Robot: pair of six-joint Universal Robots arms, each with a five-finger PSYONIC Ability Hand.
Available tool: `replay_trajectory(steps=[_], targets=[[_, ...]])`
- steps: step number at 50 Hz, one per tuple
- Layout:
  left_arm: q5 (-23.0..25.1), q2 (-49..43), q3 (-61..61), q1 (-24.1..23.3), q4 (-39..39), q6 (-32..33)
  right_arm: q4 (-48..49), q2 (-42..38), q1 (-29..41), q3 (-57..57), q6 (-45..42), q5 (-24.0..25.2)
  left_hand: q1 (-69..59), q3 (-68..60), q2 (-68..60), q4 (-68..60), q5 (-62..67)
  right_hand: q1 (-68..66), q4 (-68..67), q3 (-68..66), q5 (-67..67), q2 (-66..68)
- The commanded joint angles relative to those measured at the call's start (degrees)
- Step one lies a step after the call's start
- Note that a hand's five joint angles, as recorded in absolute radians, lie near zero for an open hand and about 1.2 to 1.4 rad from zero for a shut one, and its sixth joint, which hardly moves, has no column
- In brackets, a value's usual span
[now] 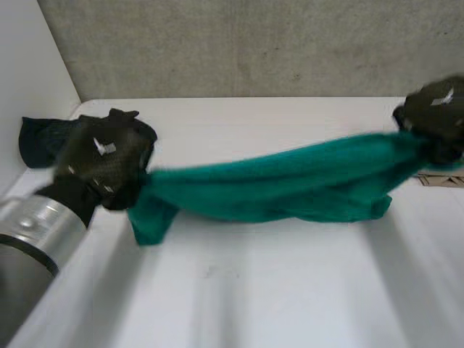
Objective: Fold the laundry.
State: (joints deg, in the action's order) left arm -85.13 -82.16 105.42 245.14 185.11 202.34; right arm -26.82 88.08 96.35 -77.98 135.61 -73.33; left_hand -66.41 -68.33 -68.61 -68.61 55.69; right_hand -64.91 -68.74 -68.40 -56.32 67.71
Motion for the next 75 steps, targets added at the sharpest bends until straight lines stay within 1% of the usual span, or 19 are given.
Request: replay_trajectory(steps=[1, 4, 8, 10, 14, 15, 18, 19, 24, 31, 39, 44, 53, 57, 63, 65, 70, 74, 75], targets=[[-2.3, -19.5, -5.8, -0.4, -0.3, 2.2, -1.0, -12.8, 3.8, 3.5, -3.1, -5.1, -13.6, -11.7, -11.4, -11.4, 14.3, -15.1, -11.3, -11.6, -13.7, 12.3], [-5.9, -25.6, -12.0, -0.4, 1.4, 2.2, -0.3, -19.6, 6.0, 8.8, -3.1, -9.1, -13.6, -11.7, -11.4, -11.4, 14.3, -15.1, -11.3, -11.6, -13.7, 12.3], [-12.3, -34.0, -28.2, -1.2, 3.7, 3.1, 5.6, -26.1, 8.9, 17.5, -2.9, -13.9, -13.6, -11.7, -11.4, -11.4, 14.3, -15.1, -11.3, -11.6, -13.7, 12.3], [-13.0, -36.1, -34.6, -1.4, 4.3, 3.8, 9.3, -27.7, 9.6, 20.5, -2.7, -15.1, -13.6, -11.7, -11.4, -11.4, 14.3, -15.1, -11.3, -11.6, -13.7, 12.3], [-13.0, -40.1, -49.1, -1.2, 8.9, 4.9, 24.1, -31.0, 10.6, 28.4, -1.6, -16.3, -13.6, -11.7, -11.4, -11.4, 14.3, -15.1, -11.3, -11.6, -13.7, 12.3], [-13.0, -40.9, -52.1, -1.2, 10.5, 5.3, 31.7, -31.8, 10.8, 30.8, -0.9, -16.5, -13.6, -11.7, -11.4, -11.4, 14.3, -15.1, -11.3, -11.6, -13.7, 12.3], [-13.2, -42.0, -60.2, -1.4, 17.2, 7.5, 42.5, -32.4, 11.1, 33.8, 0.1, -17.2, -13.6, -11.7, -11.4, -11.4, 14.3, -15.1, -11.3, -11.6, -13.7, 12.3], [-13.3, -42.1, -61.9, -1.4, 19.0, 8.3, 49.2, -32.4, 11.2, 34.7, 0.2, -17.5, -13.6, -11.7, -11.4, -11.4, 14.3, -15.1, -11.3, -11.6, -13.7, 12.3], [-13.6, -41.5, -64.5, -2.0, 28.9, 15.6, 60.2, -32.0, 11.6, 35.8, 0.4, -17.7, -13.6, -11.7, -11.4, -11.4, 14.3, -15.1, -11.3, -11.6, -13.7, 12.3], [-15.0, -37.6, -53.2, -5.1, 28.0, 18.1, 57.3, -28.9, 14.0, 28.7, 1.7, -17.3, -13.6, -11.7, -11.4, -11.4, 14.3, -15.1, -11.3, -11.6, -13.7, 12.3], [-15.9, -29.5, -27.3, -5.6, 29.6, 18.1, 53.0, -24.2, 14.0, 10.4, 2.5, -15.8, -13.6, -11.7, -11.4, -11.4, 14.3, -15.1, -11.3, -11.6, -13.7, 12.3], [-19.5, -27.7, -12.4, -6.2, 29.9, 17.7, 48.2, -24.0, 12.9, 0.9, 2.5, -14.5, -13.6, -11.7, -11.4, -11.4, 14.3, -15.1, -11.3, -11.6, -13.7, 12.3], [-21.5, -27.9, 1.9, -13.7, 29.2, 16.6, 43.1, -24.0, 8.5, -12.9, 1.9, -10.5, -13.5, -11.5, -11.2, -11.2, 14.2, -15.1, -11.3, -11.6, -13.7, 12.3], [-21.4, -26.3, 4.9, -14.6, 28.4, 16.4, 42.9, -24.0, 7.5, -16.3, 1.9, -9.4, 4.8, 6.8, 7.0, 7.0, -4.1, -15.1, -11.3, -11.6, -13.7, 12.3], [-21.3, -19.6, 5.6, -13.0, 22.0, 15.7, 43.2, -22.9, 6.1, -19.9, 1.9, -7.9, 43.0, 44.9, 45.2, 45.2, -42.3, -15.1, -11.3, -11.6, -13.7, 12.3], [-21.0, -18.0, 4.9, -11.7, 20.0, 15.6, 43.2, -22.6, 5.5, -20.5, 1.9, -7.1, 48.6, 50.5, 50.8, 50.8, -47.9, -15.1, -11.3, -11.6, -13.7, 12.3], [-18.3, -16.1, -0.2, -6.0, 15.7, 15.6, 43.2, -22.6, 5.2, -21.2, 2.0, -5.9, 52.3, 54.2, 54.5, 54.5, -51.6, -15.1, -11.3, -11.6, -13.7, 12.3], [-10.1, -16.6, -5.3, -1.6, 13.7, 15.7, 43.2, -22.6, 5.2, -21.2, 2.2, -5.9, 51.8, 53.7, 54.0, 54.0, -51.1, -15.1, -11.3, -11.6, -13.7, 12.3], [-5.5, -17.9, -7.4, 0.3, 13.2, 15.8, 43.2, -22.6, 5.2, -21.2, 2.2, -5.9, 52.0, 53.9, 54.2, 54.2, -51.3, -15.1, -11.3, -11.6, -13.7, 12.3]])
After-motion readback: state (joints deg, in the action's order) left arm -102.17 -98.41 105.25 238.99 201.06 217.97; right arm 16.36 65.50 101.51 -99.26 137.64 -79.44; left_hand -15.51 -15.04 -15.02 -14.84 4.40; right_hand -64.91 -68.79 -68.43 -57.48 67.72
